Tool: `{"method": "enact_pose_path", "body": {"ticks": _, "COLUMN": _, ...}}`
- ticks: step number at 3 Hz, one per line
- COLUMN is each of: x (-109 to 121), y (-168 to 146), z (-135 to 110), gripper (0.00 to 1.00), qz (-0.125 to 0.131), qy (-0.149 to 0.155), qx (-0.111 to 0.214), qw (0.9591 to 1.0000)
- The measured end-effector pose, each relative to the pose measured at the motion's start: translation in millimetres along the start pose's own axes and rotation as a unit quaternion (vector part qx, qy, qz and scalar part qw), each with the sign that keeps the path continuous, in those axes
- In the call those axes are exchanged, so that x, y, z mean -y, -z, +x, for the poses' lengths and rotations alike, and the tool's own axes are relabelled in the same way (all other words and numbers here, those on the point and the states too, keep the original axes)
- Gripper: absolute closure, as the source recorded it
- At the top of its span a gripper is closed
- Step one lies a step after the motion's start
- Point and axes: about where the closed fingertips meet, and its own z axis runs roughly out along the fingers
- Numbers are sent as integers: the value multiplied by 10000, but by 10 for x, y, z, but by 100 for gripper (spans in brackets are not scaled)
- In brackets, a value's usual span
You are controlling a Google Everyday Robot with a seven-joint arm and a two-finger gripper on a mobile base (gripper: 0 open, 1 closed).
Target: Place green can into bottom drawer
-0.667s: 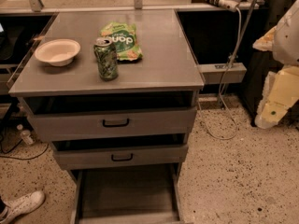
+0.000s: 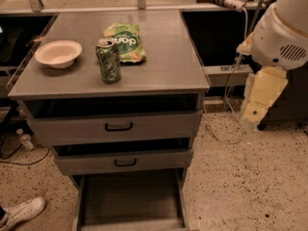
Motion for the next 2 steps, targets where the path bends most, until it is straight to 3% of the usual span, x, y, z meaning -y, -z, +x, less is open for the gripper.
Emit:
{"method": "enact_pose_path", "body": {"ticks": 1, "x": 10, "y": -14, "z": -30, "gripper": 0, "qz": -1, "qy": 16, "qx": 12, "qw": 10000}}
{"method": "enact_pose_path", "body": {"ticks": 2, "x": 99, "y": -101, "z": -100, "gripper": 0, "qz": 102, "qy": -238, "qx": 334, "qw": 9991}}
